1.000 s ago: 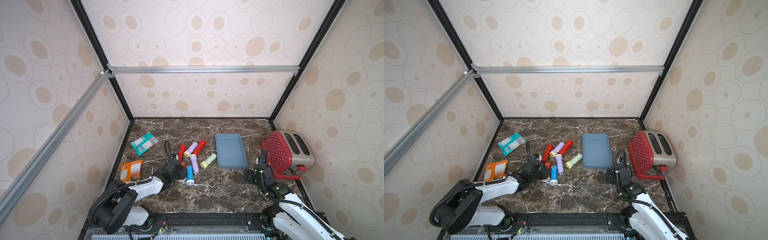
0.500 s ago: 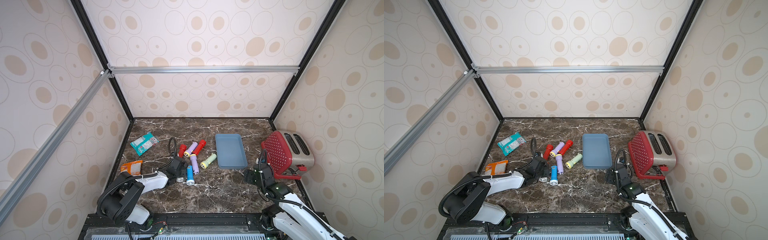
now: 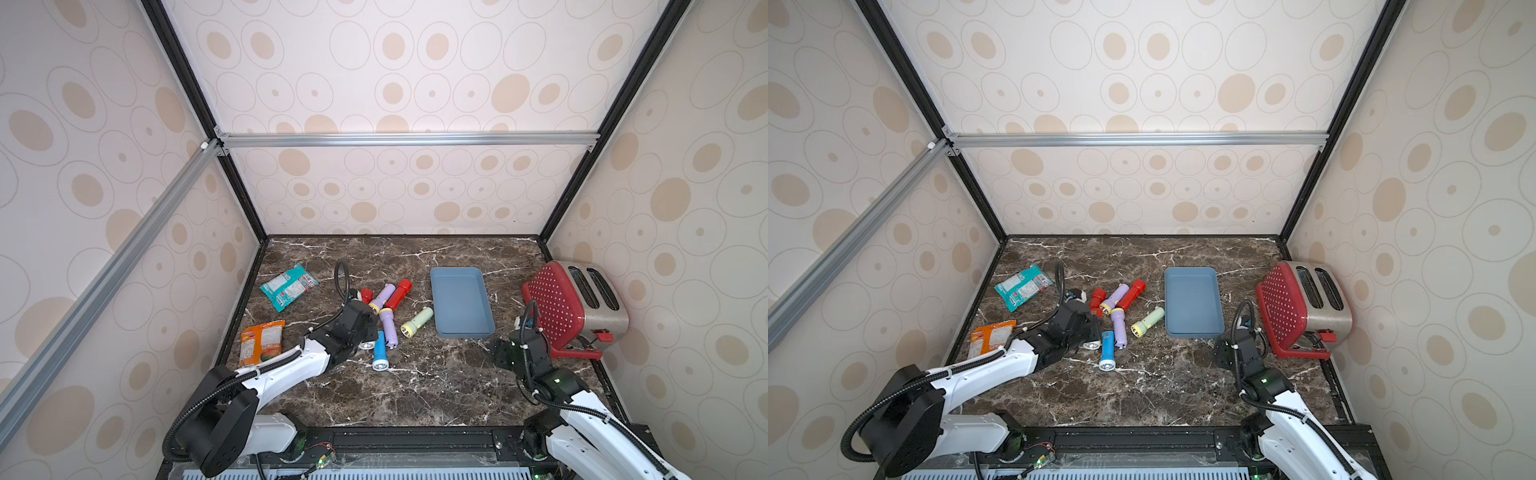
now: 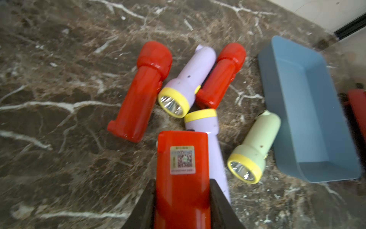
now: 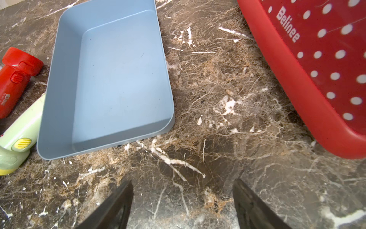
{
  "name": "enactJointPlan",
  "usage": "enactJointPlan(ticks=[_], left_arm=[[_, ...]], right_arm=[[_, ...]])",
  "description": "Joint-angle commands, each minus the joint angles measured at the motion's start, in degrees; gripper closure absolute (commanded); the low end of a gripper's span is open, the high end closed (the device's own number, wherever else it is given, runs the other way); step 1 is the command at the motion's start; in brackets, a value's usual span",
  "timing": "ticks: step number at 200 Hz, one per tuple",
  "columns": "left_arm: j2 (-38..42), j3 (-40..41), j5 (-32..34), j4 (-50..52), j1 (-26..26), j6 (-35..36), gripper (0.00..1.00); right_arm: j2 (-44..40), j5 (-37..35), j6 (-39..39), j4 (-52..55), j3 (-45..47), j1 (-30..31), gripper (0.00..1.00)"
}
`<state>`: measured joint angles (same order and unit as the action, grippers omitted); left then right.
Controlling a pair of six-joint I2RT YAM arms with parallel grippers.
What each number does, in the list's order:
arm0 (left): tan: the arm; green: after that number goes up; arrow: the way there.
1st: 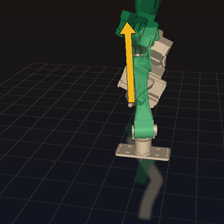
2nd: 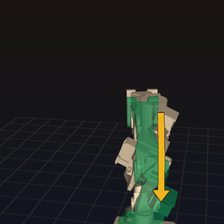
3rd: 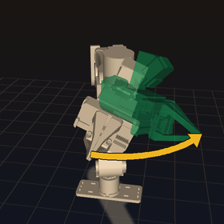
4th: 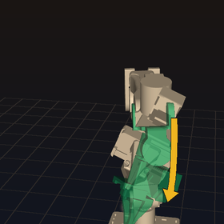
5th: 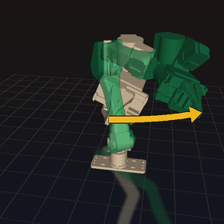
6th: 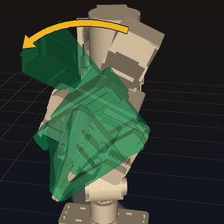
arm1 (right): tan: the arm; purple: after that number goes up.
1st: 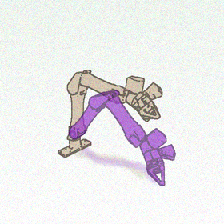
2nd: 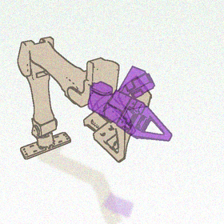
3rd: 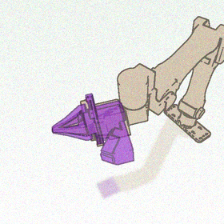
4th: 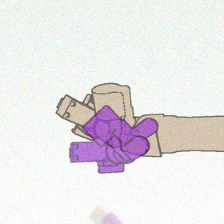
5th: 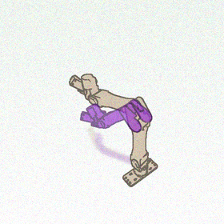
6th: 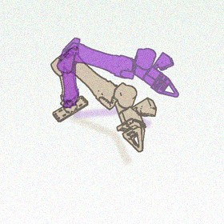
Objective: Put the flashlights into the storage boxes
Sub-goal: Pick up the flashlight from the center of the board, then place the flashlight at the storage box.
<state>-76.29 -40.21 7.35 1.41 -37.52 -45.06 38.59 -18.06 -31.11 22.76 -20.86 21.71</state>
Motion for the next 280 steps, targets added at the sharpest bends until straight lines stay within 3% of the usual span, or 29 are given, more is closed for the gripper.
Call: enactJointPlan(ticks=[1,27,46,80,142,201,280], left_arm=[[-5.8,-8.3,-1.3,-4.8,-2.5,-3.3,0.66],[-18.4,-21.6,-4.6,-7.2,-5.4,-4.4,0.66],[-28.9,-33.9,-6.3,-3.6,-7.7,-3.1,0.67],[-43.6,-52.4,-2.3,3.1,-9.9,-3.6,0.67],[-58.7,-72.8,6.2,12.7,-9.5,-2.1,0.66],[-62.7,-76.2,11.5,12.8,-8.8,-6.5,0.65],[-65.4,-78.0,13.2,13.5,-8.8,-2.7,0.58]], right_arm=[[-1.3,-1.7,-1.3,1.2,0.8,0.4,0.19],[-3.4,-2.2,-1.7,1.7,1.3,0.4,0.19],[-5.4,-2.6,-1.8,2.1,1.8,0.4,0.19],[-8.6,-2.4,-1.6,2.4,2.7,0.4,0.19],[-10.8,-1.8,-1.4,2.7,3.3,0.5,0.19],[-9.4,-2.1,-1.2,2.1,3.0,0.4,0.19],[-8.8,-2.1,-1.3,1.9,2.9,0.4,0.19]])
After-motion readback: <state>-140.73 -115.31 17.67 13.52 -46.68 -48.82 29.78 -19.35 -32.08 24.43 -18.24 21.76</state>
